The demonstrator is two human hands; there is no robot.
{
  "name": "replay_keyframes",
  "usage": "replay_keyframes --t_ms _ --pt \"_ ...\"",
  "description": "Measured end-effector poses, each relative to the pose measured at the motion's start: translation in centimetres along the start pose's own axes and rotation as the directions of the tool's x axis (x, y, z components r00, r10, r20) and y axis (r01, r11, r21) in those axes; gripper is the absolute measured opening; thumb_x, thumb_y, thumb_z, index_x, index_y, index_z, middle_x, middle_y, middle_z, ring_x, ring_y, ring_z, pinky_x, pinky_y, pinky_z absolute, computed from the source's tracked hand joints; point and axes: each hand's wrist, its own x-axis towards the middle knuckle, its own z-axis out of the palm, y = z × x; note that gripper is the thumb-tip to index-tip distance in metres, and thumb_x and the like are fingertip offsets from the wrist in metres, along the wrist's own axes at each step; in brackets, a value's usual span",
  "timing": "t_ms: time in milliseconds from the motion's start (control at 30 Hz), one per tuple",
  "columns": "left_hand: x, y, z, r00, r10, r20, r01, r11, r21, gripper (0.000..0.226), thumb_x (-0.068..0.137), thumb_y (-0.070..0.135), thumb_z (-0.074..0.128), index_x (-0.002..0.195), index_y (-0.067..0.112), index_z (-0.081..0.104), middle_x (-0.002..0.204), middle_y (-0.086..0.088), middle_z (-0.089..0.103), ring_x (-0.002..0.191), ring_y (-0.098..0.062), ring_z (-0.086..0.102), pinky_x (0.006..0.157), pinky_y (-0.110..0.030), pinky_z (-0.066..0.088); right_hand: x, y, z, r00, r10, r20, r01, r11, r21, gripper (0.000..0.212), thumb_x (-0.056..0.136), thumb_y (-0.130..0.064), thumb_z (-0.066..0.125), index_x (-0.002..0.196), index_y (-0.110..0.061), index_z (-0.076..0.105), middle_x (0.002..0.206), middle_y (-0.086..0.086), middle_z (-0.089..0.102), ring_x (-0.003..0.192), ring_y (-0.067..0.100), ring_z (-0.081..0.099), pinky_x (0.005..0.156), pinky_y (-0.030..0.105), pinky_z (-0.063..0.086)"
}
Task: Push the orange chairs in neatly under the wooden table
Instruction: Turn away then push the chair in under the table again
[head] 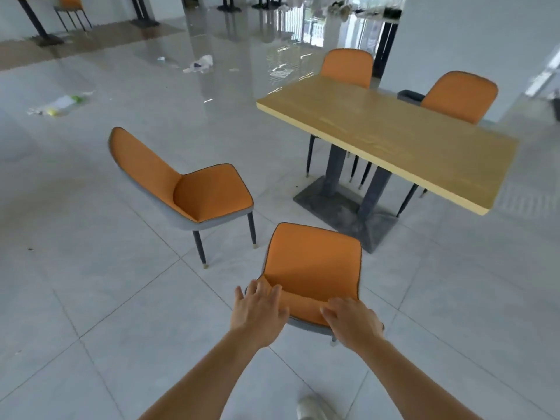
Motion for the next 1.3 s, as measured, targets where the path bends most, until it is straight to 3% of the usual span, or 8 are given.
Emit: replay_keyframes --t_ms 167,267,333,433,667,933,1100,1300 --pt "1.1 -0.6 0.6 0.994 0.084 0.068 -0.086 0.996 0.023 0.046 0.101 0.052 0.023 0.132 0.025 0.044 0.139 -0.007 0.047 0.129 -0.028 0.040 0.113 -0.050 0.025 -0.3 0.7 1.3 0.991 0.121 -0.050 -0.121 0.993 0.013 0.056 0.093 -0.067 0.018 0.095 -0.034 0.064 0.097 -0.009 0.062 0.099 0.017 0.057 0.076 0.038 0.044" --pt "1.9 -0.4 1.0 0.986 0.117 0.120 -0.117 0.993 -0.006 0.046 0.102 0.053 0.021 0.126 0.026 0.048 0.128 -0.004 0.052 0.123 -0.027 0.045 0.111 -0.047 0.031 -0.4 1.1 2.2 0.981 0.154 -0.122 -0.150 0.988 0.038 0.066 0.089 -0.072 0.010 0.083 -0.036 0.065 0.085 -0.012 0.060 0.091 0.011 0.056 0.080 0.036 0.046" --pt "2.3 -0.4 1.6 0.978 0.150 0.148 -0.151 0.988 -0.002 0.042 0.101 0.049 0.018 0.117 0.029 0.051 0.120 0.000 0.053 0.118 -0.026 0.047 0.106 -0.046 0.035 -0.8 1.0 2.7 0.969 0.184 -0.167 -0.179 0.983 0.041 0.065 0.088 -0.070 0.010 0.079 -0.035 0.064 0.081 -0.012 0.062 0.087 0.010 0.057 0.085 0.034 0.045" --pt "2.8 -0.3 2.3 0.982 0.161 0.102 -0.160 0.987 -0.022 0.057 0.095 0.053 0.006 0.114 0.034 0.056 0.117 0.006 0.056 0.112 -0.021 0.050 0.102 -0.043 0.035 -1.0 0.8 3.2 0.957 0.215 -0.197 -0.209 0.977 0.053 0.060 0.092 -0.062 0.016 0.077 -0.031 0.065 0.078 -0.010 0.064 0.082 0.010 0.056 0.086 0.032 0.041" --pt "4.2 -1.0 3.6 0.971 0.207 0.119 -0.201 0.978 -0.060 0.051 0.102 0.057 0.016 0.117 0.035 0.060 0.120 0.006 0.059 0.108 -0.016 0.055 0.106 -0.045 0.038 -2.3 -0.5 3.8 0.941 0.282 -0.185 -0.278 0.959 0.050 0.059 0.097 -0.057 0.020 0.064 -0.025 0.058 0.062 -0.007 0.054 0.070 0.012 0.054 0.085 0.034 0.044" --pt "3.7 -4.6 5.8 0.920 0.388 -0.063 -0.390 0.921 -0.019 0.067 0.089 0.063 0.004 0.102 0.033 0.062 0.100 0.007 0.062 0.082 -0.013 0.056 0.075 -0.032 0.051 -5.7 -4.2 7.9 0.884 0.399 -0.245 -0.384 0.917 0.107 0.056 0.093 -0.053 0.023 0.056 -0.020 0.050 0.057 -0.007 0.052 0.061 0.011 0.051 0.079 0.031 0.044" --pt "4.9 -5.2 5.5 0.898 0.426 -0.114 -0.431 0.902 -0.024 0.065 0.088 0.063 0.007 0.093 0.031 0.063 0.089 0.008 0.058 0.075 -0.013 0.055 0.067 -0.030 0.051 -5.4 -5.1 8.1 0.860 0.445 -0.249 -0.427 0.896 0.124 0.058 0.089 -0.056 0.016 0.052 -0.020 0.042 0.053 -0.007 0.046 0.061 0.013 0.050 0.073 0.032 0.045" --pt "7.7 -4.2 4.3 0.878 0.449 -0.165 -0.456 0.890 -0.002 0.070 0.088 0.064 0.008 0.095 0.031 0.069 0.093 0.010 0.063 0.077 -0.011 0.056 0.070 -0.029 0.053 -3.3 -4.0 6.5 0.825 0.475 -0.305 -0.462 0.879 0.120 0.057 0.085 -0.055 0.012 0.053 -0.020 0.043 0.056 -0.005 0.048 0.061 0.012 0.050 0.063 0.029 0.036"
